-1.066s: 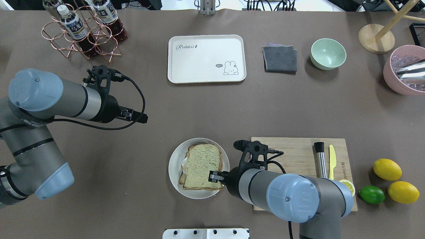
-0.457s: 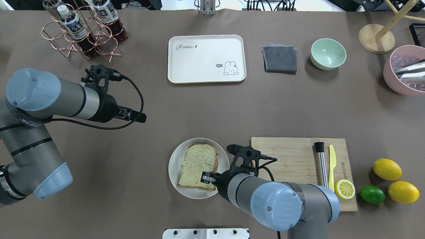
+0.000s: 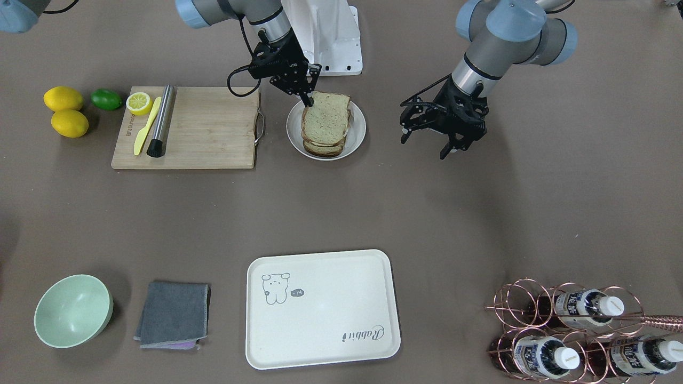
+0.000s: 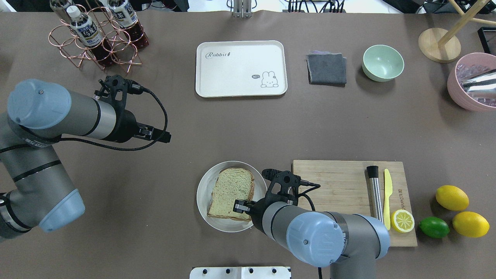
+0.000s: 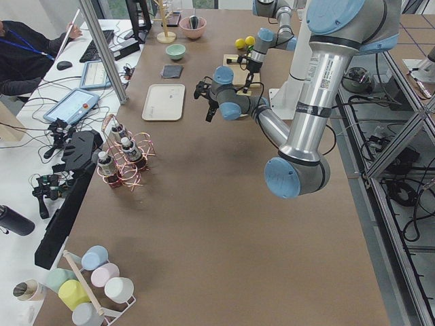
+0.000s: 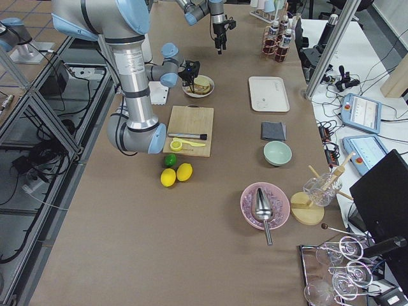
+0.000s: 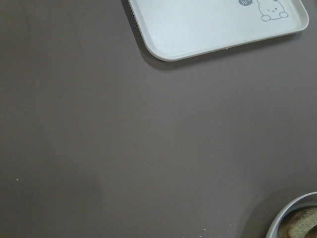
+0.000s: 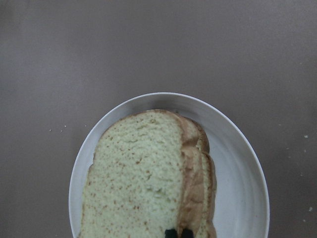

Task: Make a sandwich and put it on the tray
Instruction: 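Release the bread and withdraw the right arm while the left gripper lowers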

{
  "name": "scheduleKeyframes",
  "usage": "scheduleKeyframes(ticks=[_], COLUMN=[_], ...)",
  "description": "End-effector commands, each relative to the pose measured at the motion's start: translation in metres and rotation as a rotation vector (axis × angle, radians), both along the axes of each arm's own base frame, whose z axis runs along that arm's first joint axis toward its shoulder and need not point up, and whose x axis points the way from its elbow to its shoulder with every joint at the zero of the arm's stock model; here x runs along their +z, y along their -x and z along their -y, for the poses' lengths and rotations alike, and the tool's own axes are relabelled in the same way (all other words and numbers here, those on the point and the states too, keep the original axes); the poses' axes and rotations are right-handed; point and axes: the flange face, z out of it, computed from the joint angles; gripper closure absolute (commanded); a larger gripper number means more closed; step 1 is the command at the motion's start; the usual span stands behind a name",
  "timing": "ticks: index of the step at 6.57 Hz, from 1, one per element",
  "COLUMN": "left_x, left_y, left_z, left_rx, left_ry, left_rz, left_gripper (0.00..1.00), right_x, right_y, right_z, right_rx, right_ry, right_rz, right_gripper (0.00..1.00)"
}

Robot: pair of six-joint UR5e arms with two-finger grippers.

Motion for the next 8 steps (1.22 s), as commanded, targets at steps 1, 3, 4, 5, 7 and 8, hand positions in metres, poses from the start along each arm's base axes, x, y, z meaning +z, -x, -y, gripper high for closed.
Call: scheduleKeyframes(ticks=[1, 3, 4, 5, 7, 8], left_x=[0.001, 0.001, 0.002, 0.006, 0.007, -0.001], left_y=[0.0, -0.001, -0.001, -0.005, -0.026, -0.036], left_z=[0.0, 0.001, 0.001, 0.001, -0.01, -0.016], left_rx=[-0.001, 0.0, 0.0, 0.003, -0.016, -0.017], left_ry=[0.001, 0.002, 0.002, 0.007, 0.122, 0.154], left_rz=[0.002, 0.002, 0.003, 0.011, -0.006, -0.024], left_gripper=[0.01, 0.01, 0.01, 0.01, 0.01, 0.02], right_x=[0.003, 0.002, -0.003, -0.011, 0.008, 0.025], right_y=[0.004, -0.001, -0.026, -0.065, -0.163, -0.222], right_z=[0.0, 0.009, 0.029, 0.061, 0.159, 0.204], right_rx=[0.008, 0.003, 0.006, 0.005, -0.039, -0.104], right_ry=[-0.012, -0.063, -0.046, 0.014, 0.024, 0.007], right_rz=[-0.011, -0.036, -0.048, -0.105, -0.227, -0.275], right_gripper=[0.34, 0.0, 0.0, 0.0, 0.0, 0.0])
